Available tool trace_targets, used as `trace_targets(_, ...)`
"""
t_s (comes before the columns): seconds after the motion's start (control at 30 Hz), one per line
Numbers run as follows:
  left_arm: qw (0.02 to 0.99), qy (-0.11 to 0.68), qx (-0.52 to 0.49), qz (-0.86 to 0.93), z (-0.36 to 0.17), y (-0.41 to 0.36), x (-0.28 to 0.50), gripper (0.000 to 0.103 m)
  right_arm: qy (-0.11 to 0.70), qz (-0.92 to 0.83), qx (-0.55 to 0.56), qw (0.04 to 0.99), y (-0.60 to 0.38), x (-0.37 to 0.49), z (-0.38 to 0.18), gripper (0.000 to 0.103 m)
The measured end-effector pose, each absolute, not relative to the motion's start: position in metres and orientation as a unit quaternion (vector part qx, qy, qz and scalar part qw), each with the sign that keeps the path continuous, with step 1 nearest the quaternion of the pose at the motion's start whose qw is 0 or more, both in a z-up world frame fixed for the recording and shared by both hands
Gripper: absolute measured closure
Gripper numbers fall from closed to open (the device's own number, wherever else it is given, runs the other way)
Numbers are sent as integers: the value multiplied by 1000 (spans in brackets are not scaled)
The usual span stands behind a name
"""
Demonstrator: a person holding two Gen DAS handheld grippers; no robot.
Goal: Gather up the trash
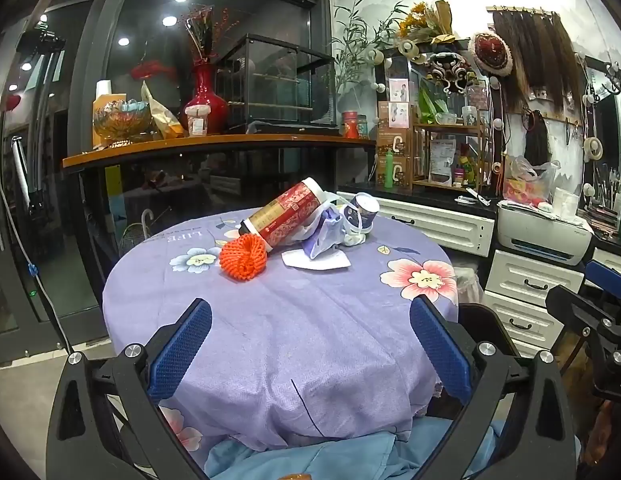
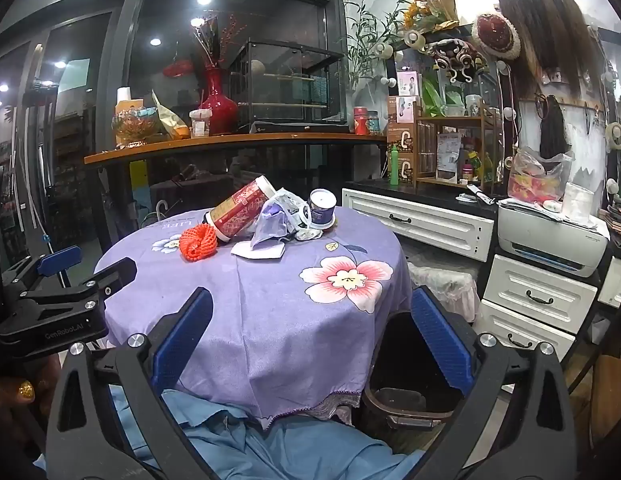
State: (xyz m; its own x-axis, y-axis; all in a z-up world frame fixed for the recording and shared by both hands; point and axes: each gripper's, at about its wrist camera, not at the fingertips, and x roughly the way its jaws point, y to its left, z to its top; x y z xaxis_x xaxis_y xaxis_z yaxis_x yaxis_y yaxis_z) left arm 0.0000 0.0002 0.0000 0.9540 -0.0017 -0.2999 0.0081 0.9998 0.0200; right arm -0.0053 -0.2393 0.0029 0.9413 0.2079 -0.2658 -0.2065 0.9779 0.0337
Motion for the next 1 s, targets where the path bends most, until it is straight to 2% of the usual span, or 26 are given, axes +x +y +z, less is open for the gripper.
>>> trace_targets(1.0, 988, 151, 13, -4, 2, -1, -1, 5, 133, 104, 3, 986, -238, -5, 1, 5)
